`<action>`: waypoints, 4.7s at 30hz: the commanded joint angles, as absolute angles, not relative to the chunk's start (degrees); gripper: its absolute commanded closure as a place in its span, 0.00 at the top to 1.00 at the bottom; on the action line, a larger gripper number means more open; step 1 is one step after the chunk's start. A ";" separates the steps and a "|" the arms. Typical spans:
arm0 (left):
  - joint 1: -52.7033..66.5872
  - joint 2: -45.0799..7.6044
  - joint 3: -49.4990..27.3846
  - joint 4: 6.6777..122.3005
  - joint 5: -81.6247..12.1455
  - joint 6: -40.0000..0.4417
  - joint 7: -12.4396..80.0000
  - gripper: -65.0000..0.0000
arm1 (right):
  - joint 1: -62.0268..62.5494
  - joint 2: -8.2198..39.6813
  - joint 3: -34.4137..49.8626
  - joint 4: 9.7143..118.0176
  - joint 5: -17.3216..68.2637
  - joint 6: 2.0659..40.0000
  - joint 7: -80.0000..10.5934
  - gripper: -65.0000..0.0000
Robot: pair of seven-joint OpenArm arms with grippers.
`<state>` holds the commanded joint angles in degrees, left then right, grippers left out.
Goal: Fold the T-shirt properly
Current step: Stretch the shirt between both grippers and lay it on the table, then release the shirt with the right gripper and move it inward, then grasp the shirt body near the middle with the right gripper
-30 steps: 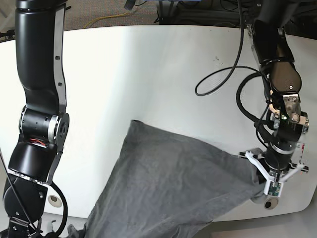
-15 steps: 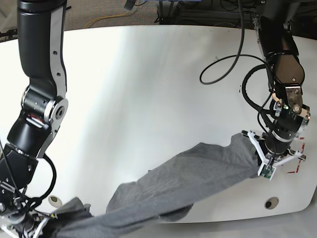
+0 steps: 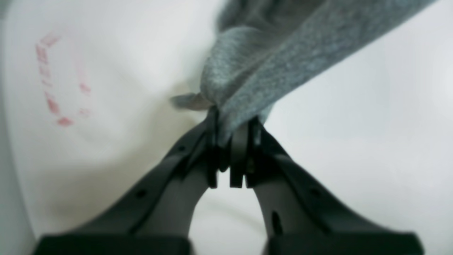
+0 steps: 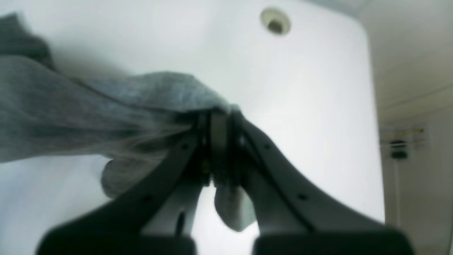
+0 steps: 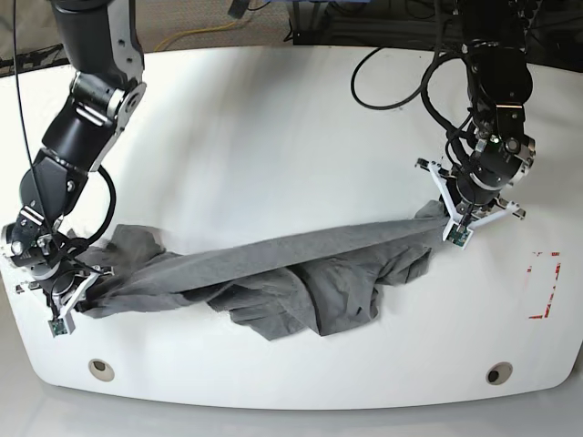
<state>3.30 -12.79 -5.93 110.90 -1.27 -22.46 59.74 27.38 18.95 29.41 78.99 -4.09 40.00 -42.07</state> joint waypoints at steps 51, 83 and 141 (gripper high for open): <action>21.49 -14.37 -8.66 112.13 -0.92 -22.37 52.26 0.00 | -10.68 12.88 24.04 106.68 11.56 40.00 -42.07 0.74; 21.32 -14.37 -8.48 112.04 -0.92 -22.37 52.26 0.00 | -0.40 11.38 2.51 103.34 5.14 40.00 -42.15 0.74; 21.32 -14.37 -8.31 111.87 -0.92 -22.37 52.26 0.00 | 14.99 0.66 -5.49 74.86 -8.92 40.00 -32.48 0.56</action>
